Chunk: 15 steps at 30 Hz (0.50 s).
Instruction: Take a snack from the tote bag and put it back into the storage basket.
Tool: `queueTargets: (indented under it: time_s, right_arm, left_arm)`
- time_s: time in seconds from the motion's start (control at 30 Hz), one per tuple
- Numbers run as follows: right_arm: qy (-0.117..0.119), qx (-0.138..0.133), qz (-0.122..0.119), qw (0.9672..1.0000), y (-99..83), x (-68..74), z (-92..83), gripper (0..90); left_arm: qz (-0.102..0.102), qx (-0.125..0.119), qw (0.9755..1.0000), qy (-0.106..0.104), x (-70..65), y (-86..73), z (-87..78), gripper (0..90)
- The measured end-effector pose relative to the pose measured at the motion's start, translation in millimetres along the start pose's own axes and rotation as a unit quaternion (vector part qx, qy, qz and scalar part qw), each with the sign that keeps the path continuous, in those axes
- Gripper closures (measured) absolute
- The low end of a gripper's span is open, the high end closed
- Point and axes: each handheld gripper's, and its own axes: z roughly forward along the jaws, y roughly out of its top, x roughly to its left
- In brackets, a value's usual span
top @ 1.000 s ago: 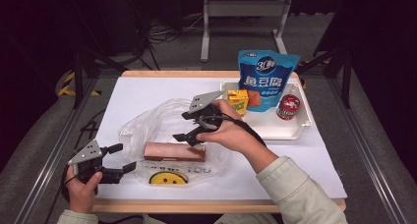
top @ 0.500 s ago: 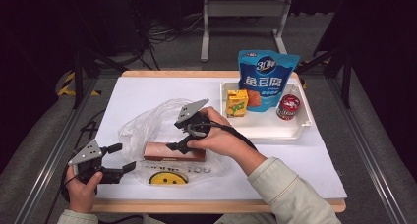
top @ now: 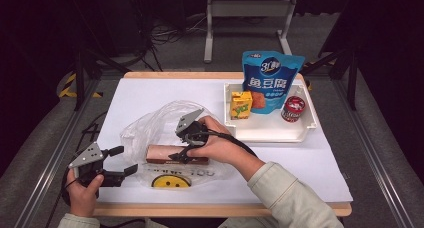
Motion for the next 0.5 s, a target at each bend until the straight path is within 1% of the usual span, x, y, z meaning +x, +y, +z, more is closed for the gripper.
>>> queueTargets:
  time_s: [0.07, 0.23, 0.5]
  right_arm:
    - [-0.001, 0.004, 0.001, 1.0000, -2.0, -0.4, 1.7, 20.4]
    - [-0.002, 0.016, 0.000, 0.9999, -6.8, -2.0, 6.0, 20.4]
    - [0.000, 0.032, 0.002, 0.9995, -13.6, -2.0, 13.2, 20.3]
  left_arm:
    - [-0.003, -0.004, 1.0000, -0.001, 0.0, -0.4, 0.5, 12.6]
    - [-0.004, -0.005, 1.0000, -0.002, 0.0, -0.3, 0.5, 12.6]
    - [-0.003, -0.002, 1.0000, -0.004, 0.1, -0.2, 0.9, 12.6]
